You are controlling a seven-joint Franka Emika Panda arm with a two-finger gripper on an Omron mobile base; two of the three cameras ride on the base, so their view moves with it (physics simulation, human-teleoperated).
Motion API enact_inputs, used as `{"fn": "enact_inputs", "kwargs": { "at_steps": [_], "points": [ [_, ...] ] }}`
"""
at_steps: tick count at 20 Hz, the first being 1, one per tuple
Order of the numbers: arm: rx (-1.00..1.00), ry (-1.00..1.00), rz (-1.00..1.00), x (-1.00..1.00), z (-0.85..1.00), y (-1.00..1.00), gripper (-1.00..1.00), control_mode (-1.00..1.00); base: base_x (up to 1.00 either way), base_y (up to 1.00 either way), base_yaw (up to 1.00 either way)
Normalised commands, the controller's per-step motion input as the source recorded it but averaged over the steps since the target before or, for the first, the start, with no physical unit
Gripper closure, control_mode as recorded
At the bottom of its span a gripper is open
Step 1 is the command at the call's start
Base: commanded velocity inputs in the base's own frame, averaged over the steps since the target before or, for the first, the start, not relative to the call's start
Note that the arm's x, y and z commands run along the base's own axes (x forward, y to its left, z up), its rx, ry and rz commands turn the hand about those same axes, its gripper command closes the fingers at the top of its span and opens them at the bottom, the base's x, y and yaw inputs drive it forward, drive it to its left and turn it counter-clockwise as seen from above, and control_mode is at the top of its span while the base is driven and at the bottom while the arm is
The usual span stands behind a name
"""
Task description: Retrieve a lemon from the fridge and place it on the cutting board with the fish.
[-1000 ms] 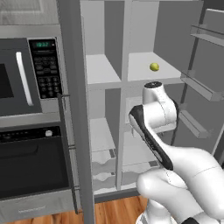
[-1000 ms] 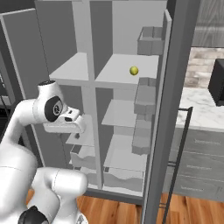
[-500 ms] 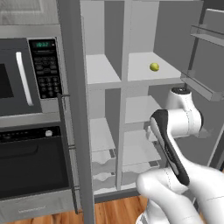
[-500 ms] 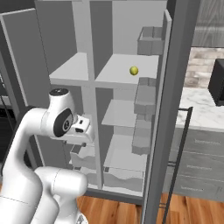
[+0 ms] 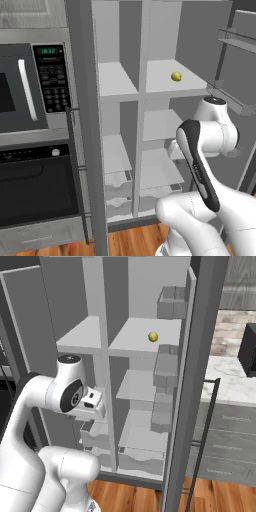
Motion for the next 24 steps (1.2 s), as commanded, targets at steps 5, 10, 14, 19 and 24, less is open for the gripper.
{"fn": "enact_inputs", "kwargs": {
  "at_steps": [5, 10, 14, 19, 24],
  "points": [
    [0.04, 0.00, -0.05, 0.00, -0.03, 0.17, -1.00, -1.00, 0.00, 0.00, 0.00],
    [0.00, -0.01, -0.08, 0.00, -0.02, 0.00, -1.00, 1.00, 0.02, 0.00, -0.20],
    [0.00, 0.00, 0.00, 0.00, 0.00, 0.00, -1.00, 1.00, 0.01, 0.01, -0.36],
    [0.00, 0.00, 0.00, 0.00, 0.00, 0.00, -1.00, 1.00, 0.10, 0.00, -0.28],
    [0.00, 0.00, 0.00, 0.00, 0.00, 0.00, -1.00, 1.00, 0.44, 0.05, -0.16]
  ]
}}
